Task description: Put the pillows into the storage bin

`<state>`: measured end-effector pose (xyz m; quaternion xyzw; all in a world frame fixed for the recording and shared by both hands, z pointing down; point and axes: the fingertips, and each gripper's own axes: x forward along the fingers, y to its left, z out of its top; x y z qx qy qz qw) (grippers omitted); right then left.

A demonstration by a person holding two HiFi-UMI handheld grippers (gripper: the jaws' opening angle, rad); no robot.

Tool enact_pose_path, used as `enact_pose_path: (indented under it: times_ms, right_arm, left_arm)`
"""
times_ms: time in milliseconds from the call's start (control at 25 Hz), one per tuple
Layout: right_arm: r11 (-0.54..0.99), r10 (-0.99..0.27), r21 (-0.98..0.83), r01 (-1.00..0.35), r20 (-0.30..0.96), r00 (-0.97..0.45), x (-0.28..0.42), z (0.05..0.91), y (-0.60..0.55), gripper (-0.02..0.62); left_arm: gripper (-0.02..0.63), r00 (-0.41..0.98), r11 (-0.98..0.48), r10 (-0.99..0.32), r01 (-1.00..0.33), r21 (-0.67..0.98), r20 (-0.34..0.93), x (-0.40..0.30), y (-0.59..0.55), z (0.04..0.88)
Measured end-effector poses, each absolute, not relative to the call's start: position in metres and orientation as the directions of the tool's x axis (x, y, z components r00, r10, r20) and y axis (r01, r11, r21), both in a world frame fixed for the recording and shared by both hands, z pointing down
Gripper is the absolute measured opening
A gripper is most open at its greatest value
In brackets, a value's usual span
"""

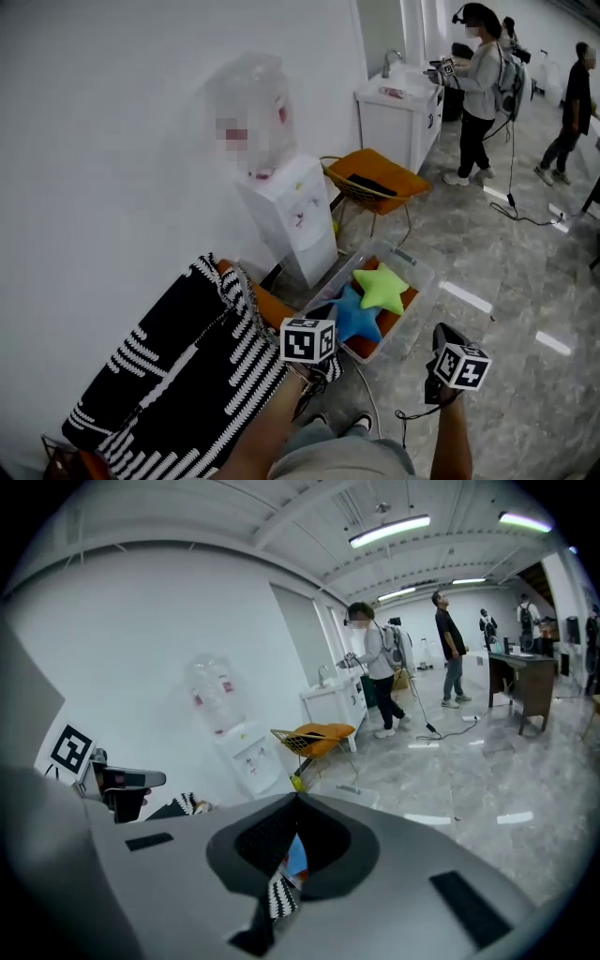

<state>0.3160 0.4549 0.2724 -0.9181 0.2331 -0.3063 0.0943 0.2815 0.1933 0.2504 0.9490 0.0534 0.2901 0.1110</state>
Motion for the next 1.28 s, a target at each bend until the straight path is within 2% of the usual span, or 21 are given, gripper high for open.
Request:
enact_pose_path:
  times_ms: [240,480,760,960,1280]
  right_arm:
    - [-0.856,-0.516,-0.257,-0.448,0.431,0.74,0.294,0.215,0.423,0.002]
    - [-0.856,-0.515,-0.197,-0.478,0.406,0.755,0.273,0.196,0.382,0.002]
    - [-0.862,-0.501,-0.153,-0.483,0.398,0.768,0.247,0.189,0.352,0.002]
    - [-0.894,-0.422,-0.022,-0.448,0.384,0.821,0.238,0.176,0.346,0.0]
    - [-0.898,-0.417,-0.016,-0.441,0.357,0.836,0.231,0.164,0.344,0.001]
  left_arm:
    - [0.011,0.908,-0.985,0.061,-0.014,0.175,0.414,0.239,0.152,0.197]
    - [0.011,0.918,-0.982,-0.004,-0.077,0.169,0.396,0.189,0.106,0.205]
    - [0.011,0.924,-0.968,-0.021,-0.114,0.224,0.381,0.156,0.06,0.207]
    - [0.011,0.926,-0.966,-0.013,-0.109,0.235,0.377,0.144,0.046,0.207]
    - [0.011,0.945,-0.963,-0.021,-0.106,0.247,0.325,0.144,0.04,0.196]
